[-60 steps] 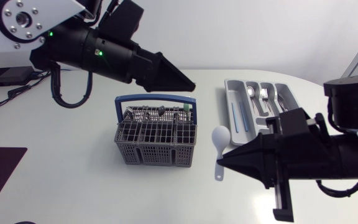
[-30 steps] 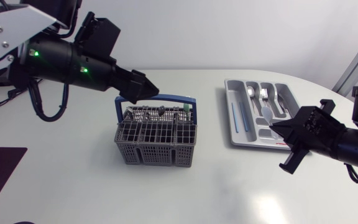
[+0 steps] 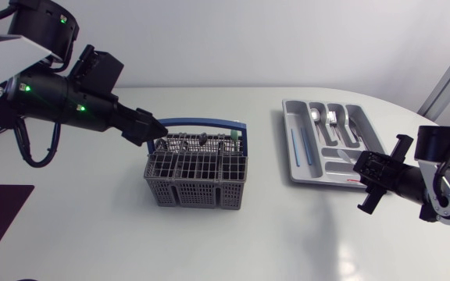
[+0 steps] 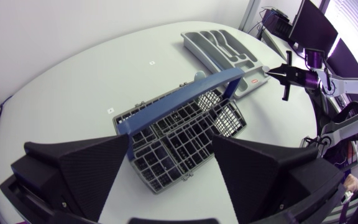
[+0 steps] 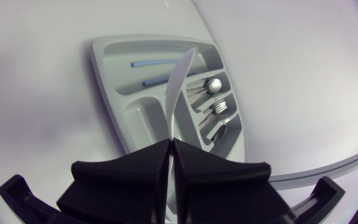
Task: Unload the cutlery basket into the drawer organizer.
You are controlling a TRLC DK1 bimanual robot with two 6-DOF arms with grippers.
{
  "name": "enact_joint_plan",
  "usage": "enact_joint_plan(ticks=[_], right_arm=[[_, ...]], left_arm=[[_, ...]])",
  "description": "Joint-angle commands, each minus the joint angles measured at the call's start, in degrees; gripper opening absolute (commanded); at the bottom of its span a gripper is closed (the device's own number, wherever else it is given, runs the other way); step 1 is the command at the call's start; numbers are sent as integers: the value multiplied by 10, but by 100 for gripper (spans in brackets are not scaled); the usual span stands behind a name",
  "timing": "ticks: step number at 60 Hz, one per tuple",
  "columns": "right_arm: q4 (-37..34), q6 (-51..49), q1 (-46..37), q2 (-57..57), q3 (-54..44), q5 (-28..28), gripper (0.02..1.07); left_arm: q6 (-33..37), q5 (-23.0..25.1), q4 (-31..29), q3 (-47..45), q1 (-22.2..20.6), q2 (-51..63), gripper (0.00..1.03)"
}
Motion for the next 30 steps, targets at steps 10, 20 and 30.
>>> enact_joint_plan(ticks=[10,20,30], right_arm=[[91,-79,-17,109,13,56,8],[134,-91,-17,173,36,102,8],[144,-94,-12,214,59,141,8]], left_arm=[[21,-4,-10,-32,8,-11,99],[24,-17,-15,-40,3,-8,99],[31,-30,-29,-37,3,-8,99]])
